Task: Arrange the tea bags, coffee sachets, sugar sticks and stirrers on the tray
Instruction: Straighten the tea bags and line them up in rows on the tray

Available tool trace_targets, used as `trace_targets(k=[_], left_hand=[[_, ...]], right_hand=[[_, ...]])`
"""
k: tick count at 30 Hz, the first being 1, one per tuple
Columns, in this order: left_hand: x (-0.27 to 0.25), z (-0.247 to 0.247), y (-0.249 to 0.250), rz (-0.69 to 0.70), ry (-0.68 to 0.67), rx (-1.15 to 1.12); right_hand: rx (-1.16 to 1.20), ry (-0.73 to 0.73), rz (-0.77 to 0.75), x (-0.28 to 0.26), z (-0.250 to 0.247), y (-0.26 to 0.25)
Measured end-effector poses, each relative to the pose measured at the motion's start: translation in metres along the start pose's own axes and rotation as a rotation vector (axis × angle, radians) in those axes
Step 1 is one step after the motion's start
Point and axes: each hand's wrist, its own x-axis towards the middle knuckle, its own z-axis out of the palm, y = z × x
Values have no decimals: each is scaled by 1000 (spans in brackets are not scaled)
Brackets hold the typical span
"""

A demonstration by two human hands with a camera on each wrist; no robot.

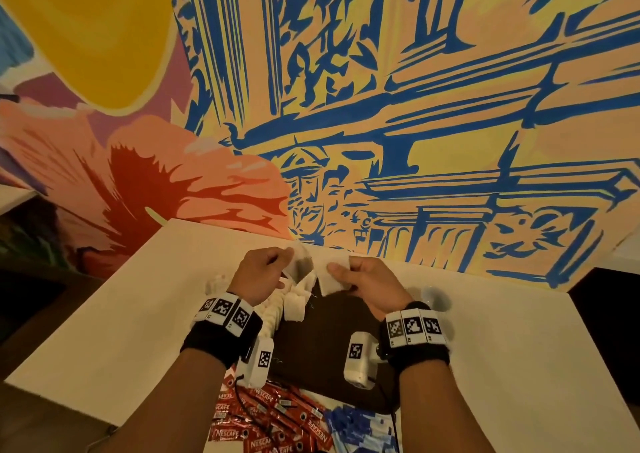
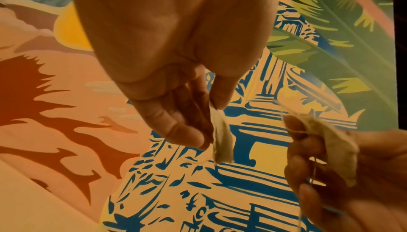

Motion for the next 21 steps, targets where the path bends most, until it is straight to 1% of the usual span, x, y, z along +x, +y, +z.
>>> trace_targets(k=[3,6,8,11,13,14,18,21], left_hand=[[7,-5,-2,5,-29,28],[15,-11,-10,-17,-15,68],[17,-13,-11,-7,-35,52],[18,-15,-6,25,-148,-24],[18,-16,-3,41,-222,-72],[19,-18,-4,53,-236,-72],[23,-24,-7,78,-233,-61],[25,-30,-11,67,-227,-50]], right_hand=[[-22,-141,44,8,8,1],[-73,-185,85,17,8,4],[-166,-160,74,23,9,6],[-287,-133,27,32,14,11],[-296,-144,9,36,18,12],[-292,-146,17,37,19,13],[-256,-122,45,39,18,13],[-178,-18,20,40,11,11]])
